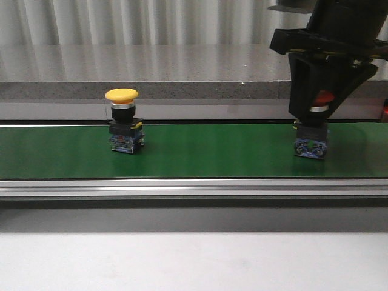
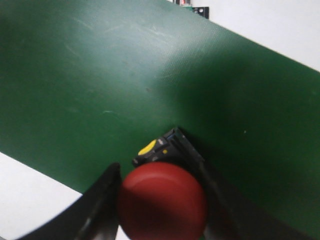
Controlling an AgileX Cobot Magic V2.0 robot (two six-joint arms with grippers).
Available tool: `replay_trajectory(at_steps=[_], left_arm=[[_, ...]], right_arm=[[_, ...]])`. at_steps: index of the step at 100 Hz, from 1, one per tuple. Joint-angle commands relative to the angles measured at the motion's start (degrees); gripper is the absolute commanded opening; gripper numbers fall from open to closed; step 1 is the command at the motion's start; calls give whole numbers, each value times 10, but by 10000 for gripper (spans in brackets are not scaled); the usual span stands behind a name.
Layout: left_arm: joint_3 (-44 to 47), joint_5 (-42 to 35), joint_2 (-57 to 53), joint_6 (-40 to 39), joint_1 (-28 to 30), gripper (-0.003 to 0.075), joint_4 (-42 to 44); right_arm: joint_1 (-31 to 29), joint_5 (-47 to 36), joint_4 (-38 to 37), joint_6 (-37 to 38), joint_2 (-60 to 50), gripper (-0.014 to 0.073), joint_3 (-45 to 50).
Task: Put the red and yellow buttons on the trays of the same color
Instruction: 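Lower the right gripper onto the red button at the conveyor's far end and grasp it, then carry the red button into the red tray and open the right gripper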
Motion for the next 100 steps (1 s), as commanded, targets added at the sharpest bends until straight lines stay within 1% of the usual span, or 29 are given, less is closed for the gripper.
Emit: replay_trajectory(at_steps=[1,16,30,49,75,89,100], left_arm=[[-14,-38,2,-5,-5,-20,-8],[-14,-38,2,-5,-5,-20,-8],[-14,-38,2,-5,-5,-20,-8],[-14,-38,2,-5,-5,-20,-8],[-14,-38,2,-5,-5,-20,-8],[-14,-38,2,-5,-5,-20,-8],[-14,-38,2,-5,-5,-20,-8]], right_arm=[[-2,-15,2,-7,-29,173,-18],[-11,-14,2,-1,-54,174,-18],[-51,-14,2,33,-91,174,-18],[-148,-14,2,72,-129,174,-18],[-311,-16,2,101,-137,174,-18],[-375,-43,2,113,-136,174,-18],[-409,-62,2,122,-133,174,-18]])
